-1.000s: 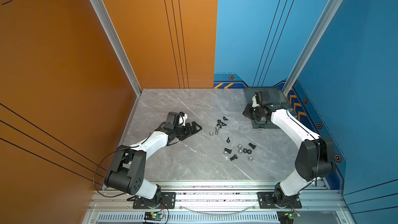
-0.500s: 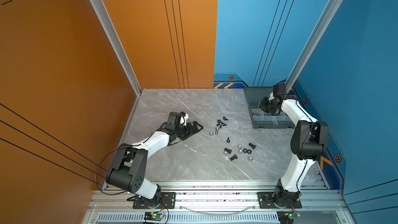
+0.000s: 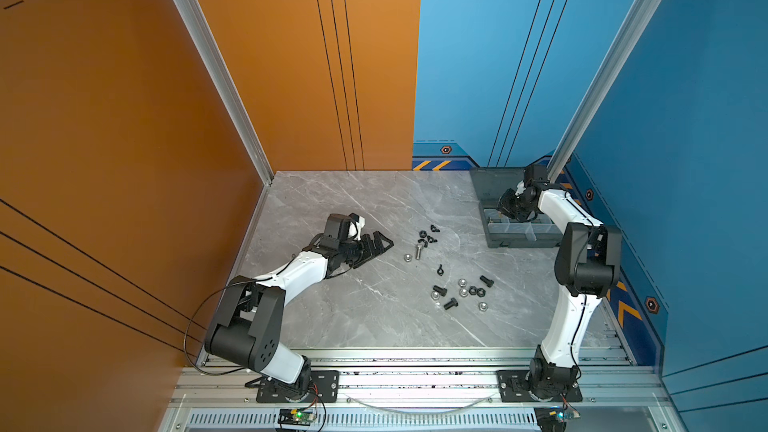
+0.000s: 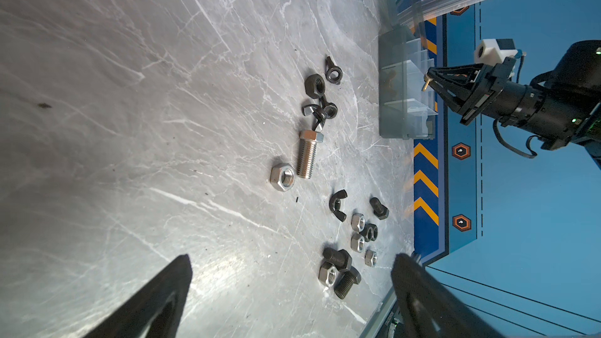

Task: Sort the screws and nuts into containers
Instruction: 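Open the right gripper to drop the wing nut into the same compartment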

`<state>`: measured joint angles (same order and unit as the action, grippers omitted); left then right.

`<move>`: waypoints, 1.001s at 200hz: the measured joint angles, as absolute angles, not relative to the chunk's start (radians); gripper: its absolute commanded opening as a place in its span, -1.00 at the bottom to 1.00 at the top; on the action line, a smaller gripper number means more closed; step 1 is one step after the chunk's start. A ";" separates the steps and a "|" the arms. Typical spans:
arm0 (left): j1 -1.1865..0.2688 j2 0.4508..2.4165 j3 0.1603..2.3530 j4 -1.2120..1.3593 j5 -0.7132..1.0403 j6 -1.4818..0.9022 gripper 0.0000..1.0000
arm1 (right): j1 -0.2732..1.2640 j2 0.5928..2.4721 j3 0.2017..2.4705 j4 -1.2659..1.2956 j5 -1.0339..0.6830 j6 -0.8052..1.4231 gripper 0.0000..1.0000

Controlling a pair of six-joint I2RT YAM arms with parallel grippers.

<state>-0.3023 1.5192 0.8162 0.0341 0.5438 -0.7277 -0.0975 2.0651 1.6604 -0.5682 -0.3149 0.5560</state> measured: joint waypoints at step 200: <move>-0.302 1.568 0.857 0.034 0.560 -0.727 0.95 | -0.067 1.909 1.640 -0.646 -0.422 0.419 -0.26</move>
